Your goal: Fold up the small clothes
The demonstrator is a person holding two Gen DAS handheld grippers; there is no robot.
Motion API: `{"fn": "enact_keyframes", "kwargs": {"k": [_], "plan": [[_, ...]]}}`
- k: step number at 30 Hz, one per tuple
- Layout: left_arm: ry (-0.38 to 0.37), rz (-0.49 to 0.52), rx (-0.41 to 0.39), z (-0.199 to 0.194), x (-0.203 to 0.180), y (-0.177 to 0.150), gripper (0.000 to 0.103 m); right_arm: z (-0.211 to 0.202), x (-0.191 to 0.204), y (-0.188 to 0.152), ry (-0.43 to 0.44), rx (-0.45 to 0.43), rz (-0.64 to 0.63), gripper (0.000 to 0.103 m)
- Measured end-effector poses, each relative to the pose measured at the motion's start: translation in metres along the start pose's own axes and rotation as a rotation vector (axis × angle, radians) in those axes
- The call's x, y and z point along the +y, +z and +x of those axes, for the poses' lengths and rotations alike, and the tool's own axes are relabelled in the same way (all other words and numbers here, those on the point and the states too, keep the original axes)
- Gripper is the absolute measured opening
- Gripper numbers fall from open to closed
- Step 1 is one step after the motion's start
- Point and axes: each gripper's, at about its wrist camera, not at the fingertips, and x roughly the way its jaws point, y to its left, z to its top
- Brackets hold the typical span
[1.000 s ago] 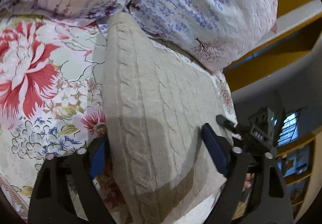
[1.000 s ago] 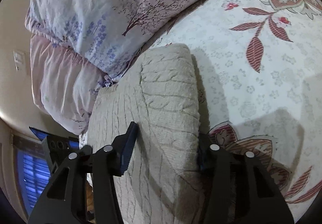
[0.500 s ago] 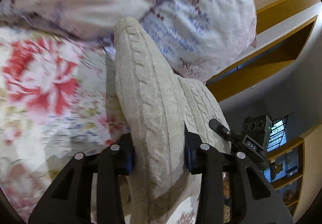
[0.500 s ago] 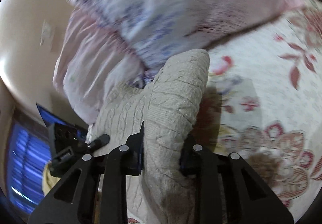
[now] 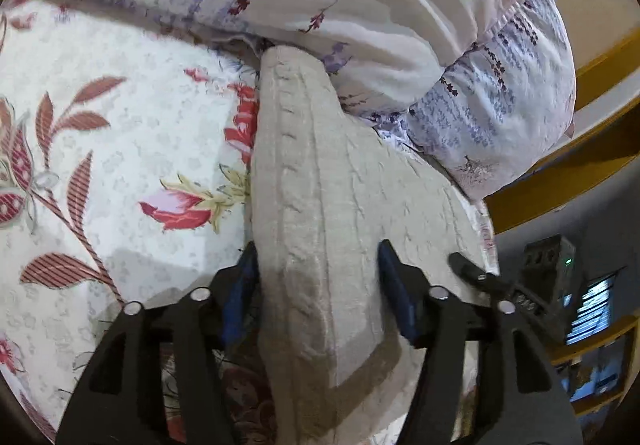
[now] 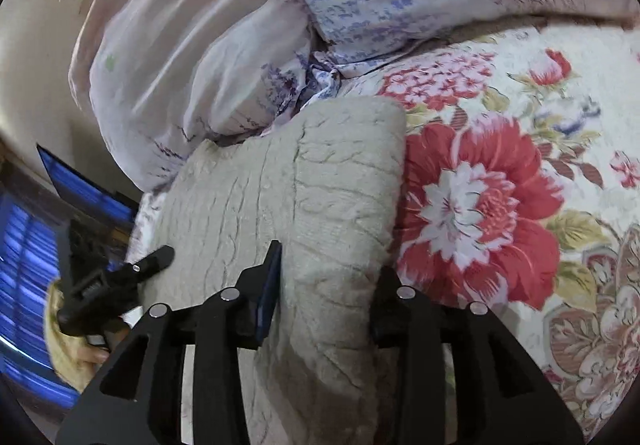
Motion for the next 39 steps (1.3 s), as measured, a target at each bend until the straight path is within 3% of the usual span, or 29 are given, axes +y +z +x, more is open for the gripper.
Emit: {"fn": "enact_keyframes", "kwargs": {"k": [4,6,8,9,11,12,17,20,22,24,29,32,33,36,39], "plan": [[0.172,0.144,-0.082,-0.013,-0.025,-0.005,0.078,-0.029,-0.003,-0.006,-0.006,-0.082,-0.008,0.037],[0.303,0.23,-0.136,-0.018,-0.038,-0.008,0.089,-0.037,-0.005,-0.004,-0.019,-0.11,-0.007,0.037],[0.36,0.277,-0.151,-0.02,-0.045,-0.013,0.09,-0.036,-0.007,-0.004,-0.028,-0.112,-0.003,0.037],[0.377,0.29,-0.152,-0.02,-0.048,-0.015,0.09,-0.032,-0.006,-0.004,-0.03,-0.106,-0.006,0.028],[0.392,0.303,-0.155,-0.02,-0.051,-0.017,0.091,-0.028,-0.001,-0.006,-0.073,-0.126,-0.044,0.013],[0.397,0.308,-0.156,-0.021,-0.051,-0.018,0.091,-0.029,0.0,-0.009,-0.116,-0.141,-0.062,0.011],[0.422,0.338,-0.158,-0.02,-0.057,-0.02,0.093,-0.016,-0.01,-0.004,-0.193,-0.129,-0.004,0.01],[0.422,0.334,-0.158,-0.022,-0.058,-0.022,0.093,-0.015,-0.001,-0.005,-0.236,-0.128,-0.045,0.01],[0.411,0.328,-0.156,-0.025,-0.058,-0.023,0.093,-0.023,0.009,-0.008,-0.264,-0.147,-0.087,0.015],[0.393,0.321,-0.155,-0.031,-0.057,-0.025,0.093,-0.037,0.021,-0.013,-0.277,-0.188,-0.126,0.033],[0.382,0.319,-0.146,-0.039,-0.055,-0.033,0.093,-0.056,0.052,-0.033,-0.267,-0.255,-0.256,0.037],[0.383,0.327,-0.133,-0.038,-0.054,-0.038,0.093,-0.047,0.067,-0.041,-0.258,-0.217,-0.329,0.039],[0.39,0.33,-0.129,-0.036,-0.054,-0.039,0.094,-0.043,0.07,-0.044,-0.264,-0.2,-0.35,0.046],[0.411,0.333,-0.093,-0.022,-0.05,-0.039,0.096,-0.012,0.066,-0.05,-0.367,-0.094,-0.378,0.054],[0.4,0.303,-0.087,-0.013,-0.045,-0.034,0.101,0.001,0.06,-0.051,-0.396,-0.109,-0.383,0.058]]}}
